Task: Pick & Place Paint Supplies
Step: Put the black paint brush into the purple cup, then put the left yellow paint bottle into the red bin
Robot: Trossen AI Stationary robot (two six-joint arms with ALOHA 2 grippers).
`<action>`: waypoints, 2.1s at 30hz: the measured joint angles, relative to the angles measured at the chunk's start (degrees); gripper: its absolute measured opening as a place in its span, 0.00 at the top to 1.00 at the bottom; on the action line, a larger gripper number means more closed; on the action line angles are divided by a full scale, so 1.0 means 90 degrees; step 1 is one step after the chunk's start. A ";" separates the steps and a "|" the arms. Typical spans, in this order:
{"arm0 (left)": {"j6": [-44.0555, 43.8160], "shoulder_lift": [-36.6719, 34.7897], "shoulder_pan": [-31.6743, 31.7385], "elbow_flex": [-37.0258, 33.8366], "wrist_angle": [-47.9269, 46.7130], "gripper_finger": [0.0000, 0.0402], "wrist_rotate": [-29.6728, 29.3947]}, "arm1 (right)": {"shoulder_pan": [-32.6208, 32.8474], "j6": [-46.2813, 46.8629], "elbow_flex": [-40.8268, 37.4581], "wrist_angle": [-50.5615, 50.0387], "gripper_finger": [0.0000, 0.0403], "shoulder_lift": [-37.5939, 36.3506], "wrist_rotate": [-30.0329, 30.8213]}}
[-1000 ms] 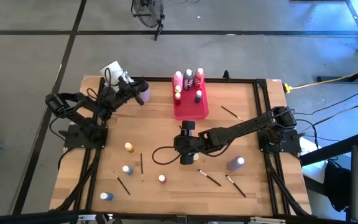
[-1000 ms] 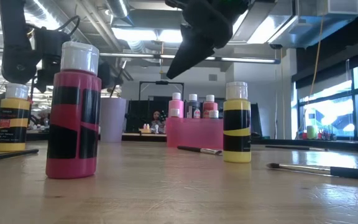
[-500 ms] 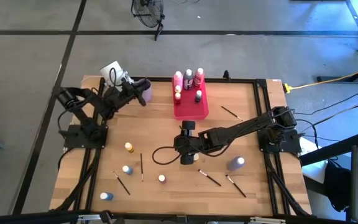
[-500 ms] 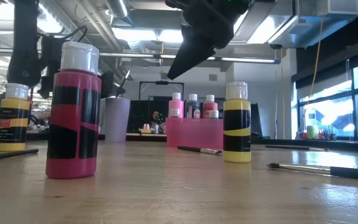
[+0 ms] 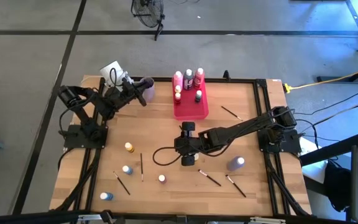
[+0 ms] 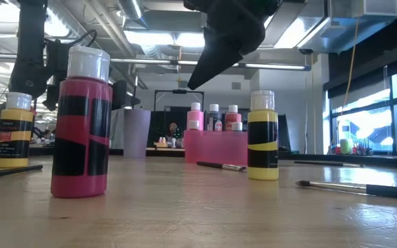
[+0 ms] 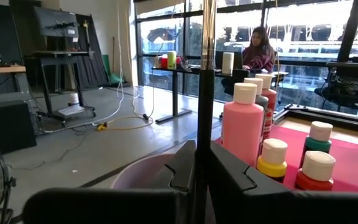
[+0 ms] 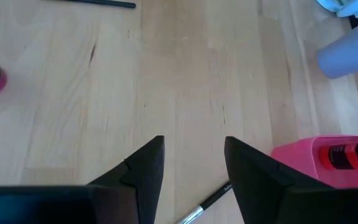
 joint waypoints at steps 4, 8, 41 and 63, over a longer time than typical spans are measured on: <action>0.0015 0.0000 0.0000 0.0000 0.0000 0.92 0.0048 | 0.0001 0.0000 0.0000 0.0002 0.57 0.0000 0.0002; 0.0061 0.0000 0.0000 0.0000 0.0000 0.90 0.0053 | -0.0003 0.0000 0.0000 0.0002 0.57 0.0000 0.0002; -0.1853 -0.2389 -0.0082 0.0002 -0.0414 0.53 0.3176 | 0.0212 0.1255 0.0000 -0.0927 0.57 -0.0351 0.2090; 0.0769 -0.7495 -0.1312 0.2219 -1.0872 0.54 0.3197 | 0.1194 0.2382 0.0000 -0.2055 0.57 -0.0918 0.3686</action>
